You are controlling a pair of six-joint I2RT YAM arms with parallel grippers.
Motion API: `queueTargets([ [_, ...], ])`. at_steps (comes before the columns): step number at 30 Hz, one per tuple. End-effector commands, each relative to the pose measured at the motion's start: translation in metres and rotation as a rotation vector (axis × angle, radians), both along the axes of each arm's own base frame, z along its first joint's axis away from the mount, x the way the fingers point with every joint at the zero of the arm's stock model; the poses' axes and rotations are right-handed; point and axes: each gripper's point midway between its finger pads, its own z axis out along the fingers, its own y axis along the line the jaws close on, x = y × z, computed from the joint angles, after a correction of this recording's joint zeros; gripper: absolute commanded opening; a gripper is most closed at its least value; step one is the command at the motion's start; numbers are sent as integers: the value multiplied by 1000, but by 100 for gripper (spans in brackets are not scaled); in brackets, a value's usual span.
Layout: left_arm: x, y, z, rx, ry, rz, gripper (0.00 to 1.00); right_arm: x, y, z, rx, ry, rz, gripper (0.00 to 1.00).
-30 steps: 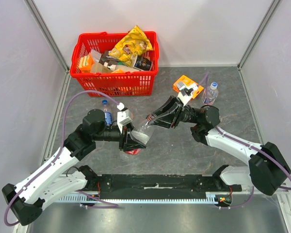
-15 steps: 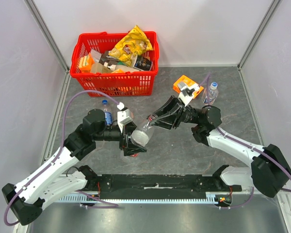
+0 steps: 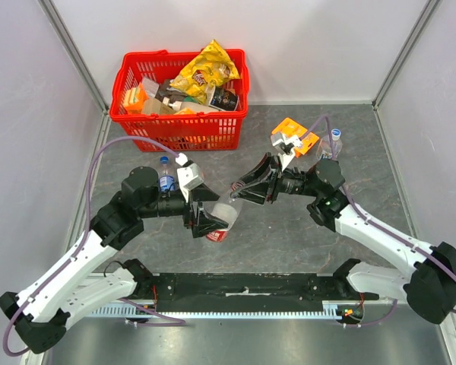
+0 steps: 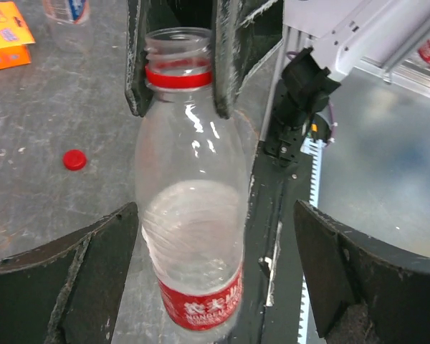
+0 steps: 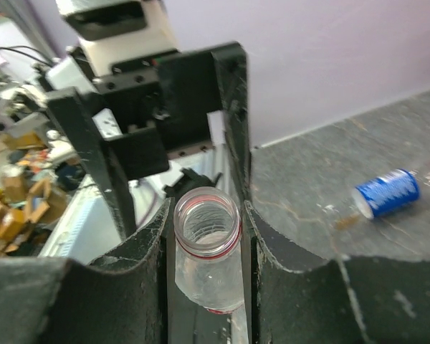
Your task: Unscrew the bottle caps
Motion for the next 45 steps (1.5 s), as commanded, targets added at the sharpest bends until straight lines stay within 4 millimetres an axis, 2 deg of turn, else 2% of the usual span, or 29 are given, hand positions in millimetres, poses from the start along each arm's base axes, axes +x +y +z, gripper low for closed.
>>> queueTargets([
  [1,10,10,12,27,-83,68,93,23,-4,-8,-141,-70,-148,0],
  [8,17,17,0,75,-91,116,93,58,-14,-26,-284,-72,-335,0],
  [11,26,21,-12,108,-69,170,93,74,-23,-30,-339,-72,-435,0],
  [15,38,27,-35,182,-28,240,93,92,-42,-19,-359,-101,-587,0],
  [21,49,32,-68,267,52,319,93,106,-62,-4,-343,-132,-733,0],
  [24,54,37,-85,323,97,357,92,110,-67,1,-330,-152,-774,0],
  [30,63,54,-112,441,165,474,90,118,-64,10,-314,-227,-788,0],
  [34,61,52,-113,440,178,464,89,131,-65,5,-339,-271,-829,0],
  [38,64,61,-119,472,172,500,89,145,-66,0,-360,-289,-878,0],
  [45,65,67,-115,477,130,513,89,177,-75,-5,-362,-243,-1037,0],
])
